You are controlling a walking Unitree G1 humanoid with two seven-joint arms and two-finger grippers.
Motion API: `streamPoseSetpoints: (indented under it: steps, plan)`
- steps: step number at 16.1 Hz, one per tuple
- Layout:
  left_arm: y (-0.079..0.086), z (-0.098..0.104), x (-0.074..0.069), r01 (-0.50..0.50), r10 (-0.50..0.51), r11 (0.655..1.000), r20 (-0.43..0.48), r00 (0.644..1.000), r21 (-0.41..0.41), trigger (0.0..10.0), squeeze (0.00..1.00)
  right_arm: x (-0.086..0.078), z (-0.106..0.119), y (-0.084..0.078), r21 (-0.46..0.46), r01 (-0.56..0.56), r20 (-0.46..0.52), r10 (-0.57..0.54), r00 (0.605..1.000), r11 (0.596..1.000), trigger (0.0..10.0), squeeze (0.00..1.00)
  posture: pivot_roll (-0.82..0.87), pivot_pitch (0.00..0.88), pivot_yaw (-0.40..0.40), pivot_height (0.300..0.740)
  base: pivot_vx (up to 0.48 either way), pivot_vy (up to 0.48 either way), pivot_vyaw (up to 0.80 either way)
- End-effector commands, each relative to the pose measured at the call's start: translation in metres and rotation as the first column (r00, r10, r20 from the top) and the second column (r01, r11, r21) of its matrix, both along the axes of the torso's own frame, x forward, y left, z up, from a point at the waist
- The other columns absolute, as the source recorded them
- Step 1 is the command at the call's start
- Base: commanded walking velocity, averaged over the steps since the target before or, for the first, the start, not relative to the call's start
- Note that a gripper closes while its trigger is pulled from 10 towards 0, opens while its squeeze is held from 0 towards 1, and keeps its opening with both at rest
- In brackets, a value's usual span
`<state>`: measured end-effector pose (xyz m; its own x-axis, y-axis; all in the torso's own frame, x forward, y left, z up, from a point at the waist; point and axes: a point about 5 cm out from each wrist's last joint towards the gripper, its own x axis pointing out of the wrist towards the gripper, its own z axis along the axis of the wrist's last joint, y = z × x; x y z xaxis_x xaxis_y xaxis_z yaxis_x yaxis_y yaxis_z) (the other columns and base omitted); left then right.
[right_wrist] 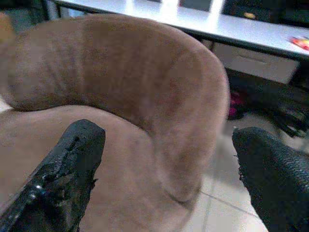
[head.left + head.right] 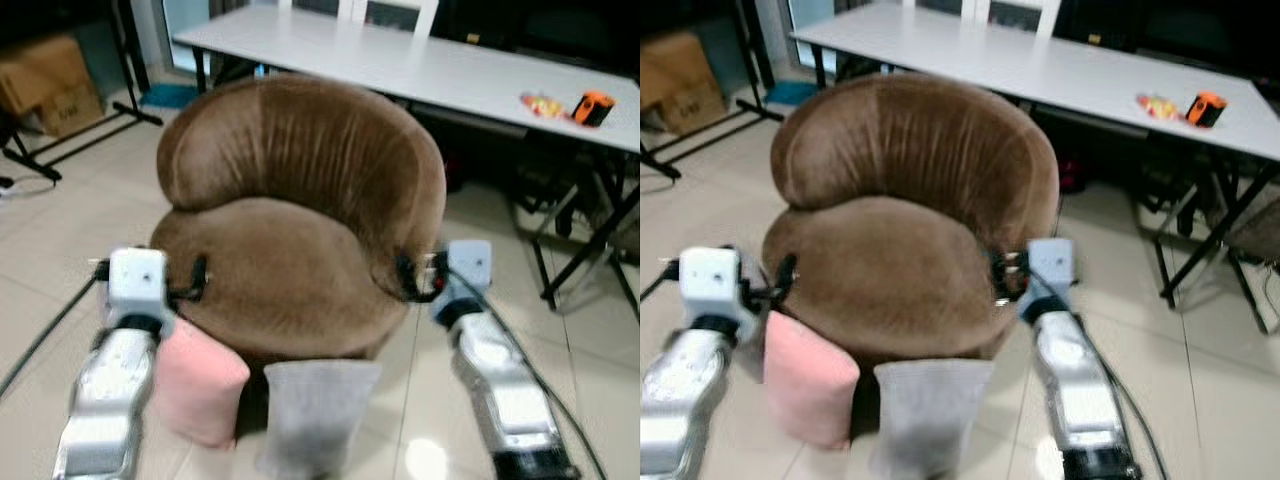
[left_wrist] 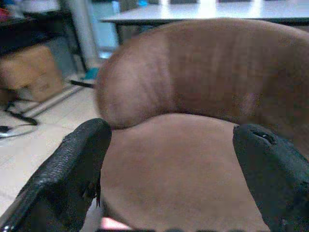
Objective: Move the pillow to the sofa from floor
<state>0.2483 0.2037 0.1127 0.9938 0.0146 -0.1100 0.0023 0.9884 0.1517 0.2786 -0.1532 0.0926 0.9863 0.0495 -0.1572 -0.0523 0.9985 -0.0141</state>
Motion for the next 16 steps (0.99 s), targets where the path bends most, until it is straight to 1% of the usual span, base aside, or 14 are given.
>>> streamPoseSetpoints:
  steps: [1, 5, 7, 8, 9, 10, 13, 15, 16]
  plan:
    - [0.0027, 0.0034, 0.0004, 0.000, 0.000, 1.000, 0.012, 1.000, 0.014, 10.0, 0.00, 0.0019, 0.0019, 0.0001, 0.009, 0.004, 0.006, -0.004, 1.000, 1.000, 10.0, 1.00, -0.02, 0.000, -0.062, 0.740, 0.270, 0.000, 0.00]
    - [0.0013, 0.0036, 0.0017, 0.004, -0.004, 1.000, 0.014, 1.000, 0.012, 10.0, 0.00, 0.0028, 0.0014, -0.0009, 0.009, 0.009, 0.005, -0.009, 1.000, 1.000, 10.0, 1.00, -0.02, 0.000, -0.061, 0.740, 0.272, 0.000, 0.00]
    - [0.0019, 0.0028, 0.0016, 0.001, -0.001, 1.000, 0.014, 1.000, 0.013, 10.0, 0.00, 0.0031, 0.0010, -0.0013, 0.008, 0.011, 0.004, -0.011, 1.000, 1.000, 10.0, 1.00, -0.02, 0.000, -0.063, 0.740, 0.272, 0.000, 0.80]
    - [0.0024, 0.0025, 0.0015, -0.003, 0.003, 1.000, 0.012, 1.000, 0.019, 10.0, 0.00, 0.0030, 0.0007, -0.0019, 0.022, 0.022, 0.005, -0.022, 1.000, 1.000, 10.0, 1.00, -0.02, 0.000, -0.064, 0.740, 0.251, 0.000, 0.00]
    - [0.0043, 0.0015, 0.0010, -0.019, 0.018, 0.999, 0.012, 1.000, 0.036, 10.0, 0.00, 0.0024, -0.0007, -0.0030, 0.019, 0.022, -0.002, -0.022, 1.000, 1.000, 10.0, 1.00, -0.02, 0.000, -0.065, 0.740, 0.000, 0.000, 0.00]
    - [0.0045, 0.0014, 0.0010, -0.020, 0.019, 0.999, 0.014, 1.000, 0.036, 10.0, 0.00, 0.0022, -0.0013, -0.0031, 0.018, 0.019, -0.007, -0.019, 1.000, 1.000, 10.0, 1.00, -0.02, 0.000, -0.065, 0.740, 0.000, 0.000, 0.00]
    - [0.0032, 0.0008, -0.0005, -0.002, 0.001, 0.997, 0.018, 1.000, 0.080, 10.0, 0.00, 0.0012, -0.0018, -0.0040, 0.044, 0.015, -0.010, -0.014, 1.000, 0.999, 10.0, 1.00, -0.02, 0.000, -0.066, 0.740, 0.000, 0.000, 0.00]
    - [0.0024, 0.0008, -0.0015, 0.006, -0.010, 0.992, 0.031, 0.999, 0.124, 10.0, 0.00, 0.0001, -0.0032, -0.0058, 0.062, 0.022, -0.012, -0.021, 1.000, 0.998, 10.0, 1.00, -0.02, 0.000, -0.069, 0.720, 0.000, 0.000, 0.00]
    - [0.0025, 0.0010, -0.0016, 0.003, -0.008, 0.992, 0.036, 0.999, 0.127, 10.0, 0.00, -0.0001, -0.0037, -0.0065, 0.060, 0.024, -0.014, -0.023, 1.000, 0.998, 10.0, 1.00, -0.02, 0.000, -0.069, 0.710, 0.000, 0.000, 0.00]
